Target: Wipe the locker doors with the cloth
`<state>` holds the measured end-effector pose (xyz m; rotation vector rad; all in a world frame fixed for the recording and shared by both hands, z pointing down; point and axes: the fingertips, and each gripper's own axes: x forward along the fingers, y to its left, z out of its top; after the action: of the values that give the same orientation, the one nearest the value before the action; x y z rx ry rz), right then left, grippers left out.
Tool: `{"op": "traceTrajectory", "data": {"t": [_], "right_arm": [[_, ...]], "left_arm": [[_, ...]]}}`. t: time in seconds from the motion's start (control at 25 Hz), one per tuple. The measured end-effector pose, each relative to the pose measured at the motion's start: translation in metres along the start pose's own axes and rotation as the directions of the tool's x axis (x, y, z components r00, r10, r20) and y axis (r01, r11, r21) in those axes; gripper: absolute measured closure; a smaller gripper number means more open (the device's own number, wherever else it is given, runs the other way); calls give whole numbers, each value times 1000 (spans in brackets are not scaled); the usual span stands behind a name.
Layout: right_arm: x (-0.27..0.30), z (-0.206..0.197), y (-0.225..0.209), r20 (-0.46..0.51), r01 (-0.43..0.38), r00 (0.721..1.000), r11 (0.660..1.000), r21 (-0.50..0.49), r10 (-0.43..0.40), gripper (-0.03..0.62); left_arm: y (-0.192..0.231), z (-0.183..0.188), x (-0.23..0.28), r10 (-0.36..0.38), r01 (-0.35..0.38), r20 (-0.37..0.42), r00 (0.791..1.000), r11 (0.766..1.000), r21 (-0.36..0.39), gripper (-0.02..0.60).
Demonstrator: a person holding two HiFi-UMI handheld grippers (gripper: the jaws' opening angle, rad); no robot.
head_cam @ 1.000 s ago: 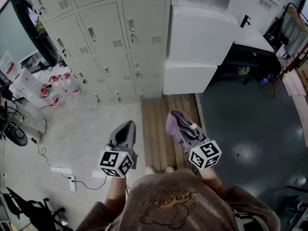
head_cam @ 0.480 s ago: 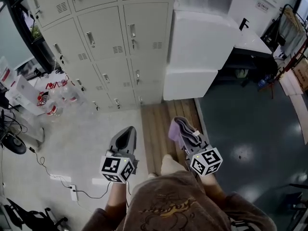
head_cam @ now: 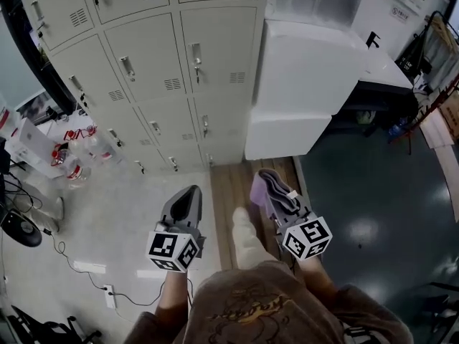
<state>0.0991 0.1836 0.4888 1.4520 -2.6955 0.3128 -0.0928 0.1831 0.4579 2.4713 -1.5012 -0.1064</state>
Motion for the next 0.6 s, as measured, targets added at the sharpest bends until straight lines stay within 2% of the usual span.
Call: {"op": "traceTrajectory", "data": {"t": [0.24,0.6], "right_arm": [[77,31,-60,23,2,1000,1000,17,-2,542],[187,81,-134,-8,-119,993,993,-21,119,542]], "left_arm": [[34,24,83,19,-19,1,1000,1000,6,581],[72,63,208,71,-71,11,997,997,20,581]]}}
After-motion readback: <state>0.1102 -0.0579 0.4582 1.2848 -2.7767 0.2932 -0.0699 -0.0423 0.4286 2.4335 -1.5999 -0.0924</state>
